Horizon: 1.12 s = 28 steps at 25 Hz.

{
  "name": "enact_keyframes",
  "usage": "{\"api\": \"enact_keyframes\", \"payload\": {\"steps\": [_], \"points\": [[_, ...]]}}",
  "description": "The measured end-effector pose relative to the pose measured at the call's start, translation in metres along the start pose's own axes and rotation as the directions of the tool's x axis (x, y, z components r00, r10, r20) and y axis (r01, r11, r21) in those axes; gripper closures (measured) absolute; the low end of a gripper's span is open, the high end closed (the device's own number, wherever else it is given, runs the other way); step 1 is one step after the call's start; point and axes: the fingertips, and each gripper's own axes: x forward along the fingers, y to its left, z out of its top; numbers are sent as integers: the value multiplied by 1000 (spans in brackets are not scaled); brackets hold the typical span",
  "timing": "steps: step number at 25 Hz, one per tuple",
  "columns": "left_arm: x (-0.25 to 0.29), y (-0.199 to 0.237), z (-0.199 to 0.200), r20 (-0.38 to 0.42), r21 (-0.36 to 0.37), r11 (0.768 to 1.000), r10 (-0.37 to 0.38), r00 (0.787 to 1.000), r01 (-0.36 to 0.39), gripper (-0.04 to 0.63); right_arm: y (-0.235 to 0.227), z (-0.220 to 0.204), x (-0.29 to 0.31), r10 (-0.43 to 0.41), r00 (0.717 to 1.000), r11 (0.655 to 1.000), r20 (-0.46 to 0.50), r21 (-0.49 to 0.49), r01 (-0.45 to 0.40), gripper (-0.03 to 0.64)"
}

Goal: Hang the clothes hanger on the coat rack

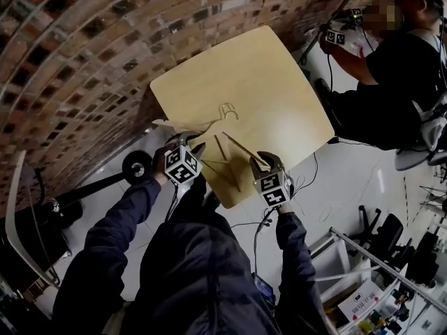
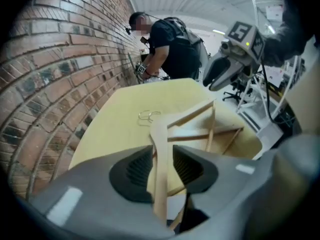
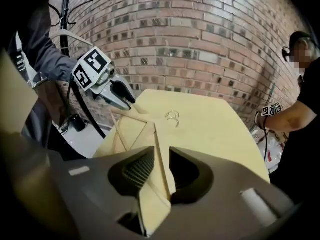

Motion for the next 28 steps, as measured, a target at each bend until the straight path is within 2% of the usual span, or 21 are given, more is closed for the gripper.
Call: {"api": "enact_keyframes", "payload": {"steps": [3,6,14,22,28], "points": [[20,-2,-19,-72,-8,999,-52,996,51,456,2,-8,25,29,996,997,-80,-73,-35,512],[31,-7,-25,-100,-11,996,-87,991,86,453,4,-15,43,64,990,993,-127,-90,-75,509],[46,-8,-32,-121,-26,995,-96,988,94,453,6,-28,64,99,976,987,-196,-109,-122,508],[49,-12,-35,-126,-30,993,-113,986,110,461,-3,-32,73,56,974,985,-217,-147,-89,503],[49,-17,-34,-123,-32,992,-125,984,122,494,-3,-45,81,68,960,978,-272,-172,-118,502]]}}
